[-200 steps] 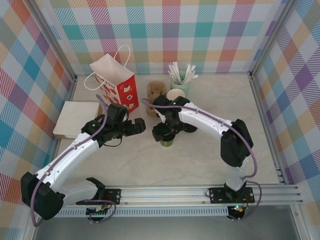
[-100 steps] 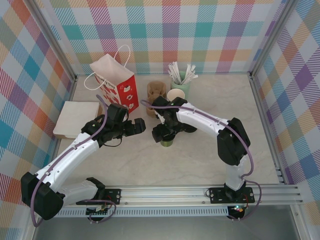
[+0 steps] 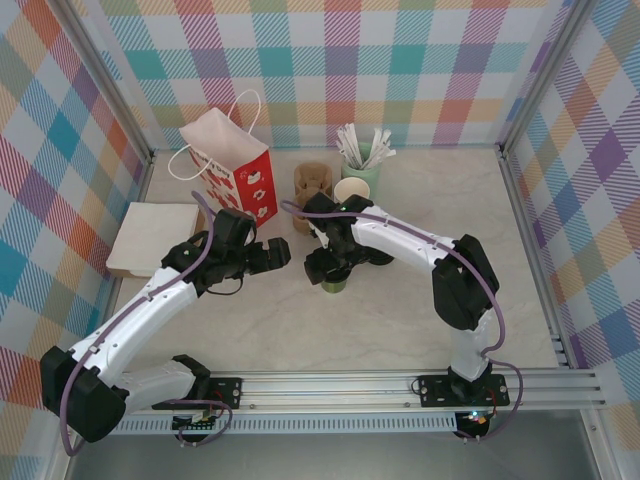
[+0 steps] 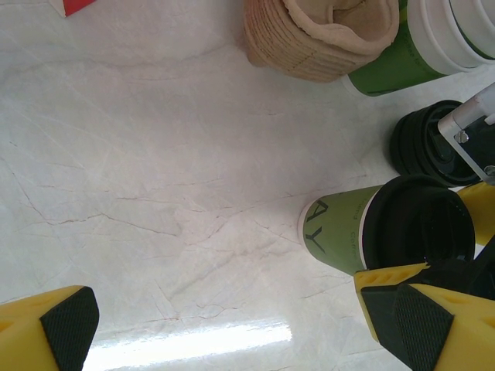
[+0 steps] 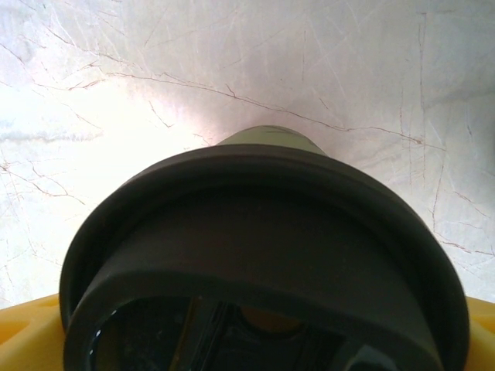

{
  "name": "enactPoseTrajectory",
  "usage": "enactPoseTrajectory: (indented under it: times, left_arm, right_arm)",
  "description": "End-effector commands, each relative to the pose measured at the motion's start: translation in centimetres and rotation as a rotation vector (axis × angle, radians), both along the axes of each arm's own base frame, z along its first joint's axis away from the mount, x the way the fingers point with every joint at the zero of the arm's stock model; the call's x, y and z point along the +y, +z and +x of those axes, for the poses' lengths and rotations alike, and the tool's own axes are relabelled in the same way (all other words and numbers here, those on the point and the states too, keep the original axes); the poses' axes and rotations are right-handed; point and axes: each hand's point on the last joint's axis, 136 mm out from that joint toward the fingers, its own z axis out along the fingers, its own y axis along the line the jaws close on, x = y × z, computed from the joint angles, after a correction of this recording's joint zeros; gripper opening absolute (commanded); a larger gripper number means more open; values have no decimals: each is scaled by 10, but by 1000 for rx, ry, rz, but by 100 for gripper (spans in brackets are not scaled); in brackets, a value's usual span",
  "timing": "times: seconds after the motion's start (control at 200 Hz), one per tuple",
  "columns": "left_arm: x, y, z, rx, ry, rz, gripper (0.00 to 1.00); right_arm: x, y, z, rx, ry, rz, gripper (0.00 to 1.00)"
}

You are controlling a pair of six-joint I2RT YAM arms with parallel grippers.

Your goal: Pack the takeout coffee

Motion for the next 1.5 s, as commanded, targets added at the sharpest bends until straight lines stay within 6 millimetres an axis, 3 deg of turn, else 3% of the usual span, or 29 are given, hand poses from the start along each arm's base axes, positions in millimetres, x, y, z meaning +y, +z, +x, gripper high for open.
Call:
enactPoseTrajectory:
  times: [0.0,0.23,0.425,0.62,0.83,1.005,1.14,1.27,1.495]
  left_arm:
    - [9,2,0,-21,13,23,100]
    - [12,5,-1,-36,16,30,100]
    - [11,8,1,-45,17,29,100]
    - [10,11,3,-51,10,32,100]
    - [11,14,5,-63,12,35,100]
    - [11,17,6,-71,12,40,100]
    - [11,18,6,-73,8,43,100]
    - [11,20,7,-75,2,47,100]
    - [15,22,4,-75,4,62,100]
  right_arm:
    - [1,-3,-2,16,10,-2,92]
    - [-5,8,-6,5,-7,16,89]
    - [-24,17,-14,2,-49,19,89]
    - [-64,21,-23,11,-130,5,89]
    - [-127,31,-16,0,-275,6,89]
    - [-177,49,9,-63,-402,42,89]
    - [-200,62,38,-108,-448,59,89]
    - [-205,71,75,-146,-453,82,88]
    - [-206,65,143,-168,-466,81,88]
